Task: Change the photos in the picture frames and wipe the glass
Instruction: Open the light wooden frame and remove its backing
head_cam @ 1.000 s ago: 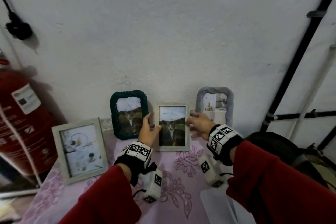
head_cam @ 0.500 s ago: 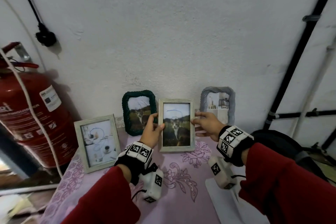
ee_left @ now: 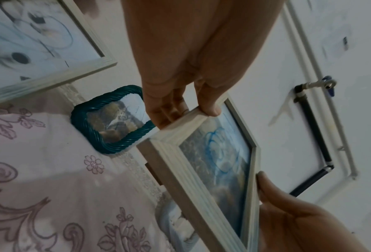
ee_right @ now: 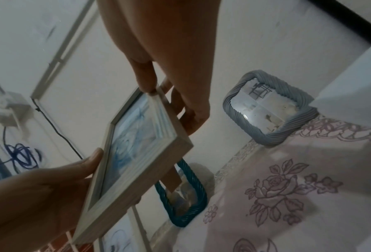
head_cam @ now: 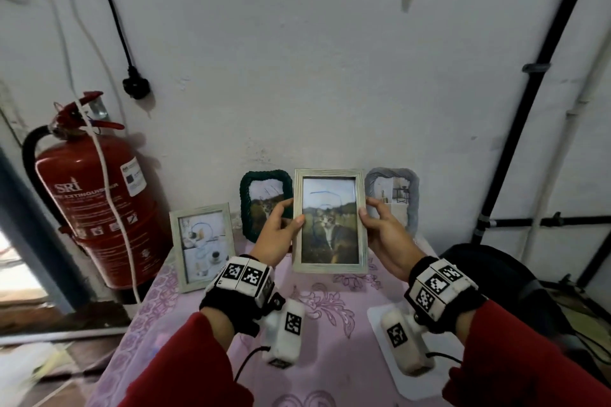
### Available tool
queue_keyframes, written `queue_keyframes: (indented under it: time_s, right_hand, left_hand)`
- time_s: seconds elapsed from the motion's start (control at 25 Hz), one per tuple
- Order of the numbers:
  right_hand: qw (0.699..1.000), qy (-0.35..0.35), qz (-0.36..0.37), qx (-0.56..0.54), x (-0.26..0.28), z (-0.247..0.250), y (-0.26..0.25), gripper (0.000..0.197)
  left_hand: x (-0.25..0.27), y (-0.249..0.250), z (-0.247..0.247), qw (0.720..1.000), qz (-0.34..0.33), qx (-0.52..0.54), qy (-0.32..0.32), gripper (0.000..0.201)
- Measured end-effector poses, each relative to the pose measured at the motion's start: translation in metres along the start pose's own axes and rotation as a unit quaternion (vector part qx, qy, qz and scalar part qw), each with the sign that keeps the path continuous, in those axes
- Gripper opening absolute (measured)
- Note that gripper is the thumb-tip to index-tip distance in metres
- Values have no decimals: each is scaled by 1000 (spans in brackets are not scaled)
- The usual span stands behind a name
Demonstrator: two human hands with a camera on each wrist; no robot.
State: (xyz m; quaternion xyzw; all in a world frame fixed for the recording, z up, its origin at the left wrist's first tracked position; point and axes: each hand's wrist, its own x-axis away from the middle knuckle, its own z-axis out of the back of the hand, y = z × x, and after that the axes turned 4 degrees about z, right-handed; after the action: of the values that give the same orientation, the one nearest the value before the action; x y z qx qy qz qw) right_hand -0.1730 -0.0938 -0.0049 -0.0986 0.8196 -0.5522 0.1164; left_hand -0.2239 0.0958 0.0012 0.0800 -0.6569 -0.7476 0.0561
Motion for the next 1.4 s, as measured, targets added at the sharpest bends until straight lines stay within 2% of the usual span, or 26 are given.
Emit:
queue_keyframes:
  time_s: [0.24,0.56,0.72,0.88,0.96,1.12,1.24,1.4]
  right_hand:
    - [999,4,32,-19,45,5,-3,23]
    - [998,27,47,-16,91,9,11,21]
    - [999,42,27,-9,106,5,27,22]
    - [996,59,-18,-60,112,-4,39,29]
    - [995,52,-31,-73,115,-11,41,31]
    - [994,28,-45,-93,119,-18,44,32]
    - [993,5,-46,-110,121,-20,45,29]
    - [997,0,-32,-65,125,-20,50,26]
  left_hand:
    - [44,5,-8,999,-30,43,-4,37]
    - [77,-32,-23,990,-92,-82,76,38]
    - [92,-54,-25,991,-59,-97,69,44]
    - [109,-63,-28,963,-133,-191,134,57]
    - [117,-63,-31,952,-169,-218,130,54]
    - [132,-58,-40,965,-174,-182,73,45]
    - [139,-52,-45,968,-174,-175,55,56]
    - [139,-51,-47,989,-137,-39,52,50]
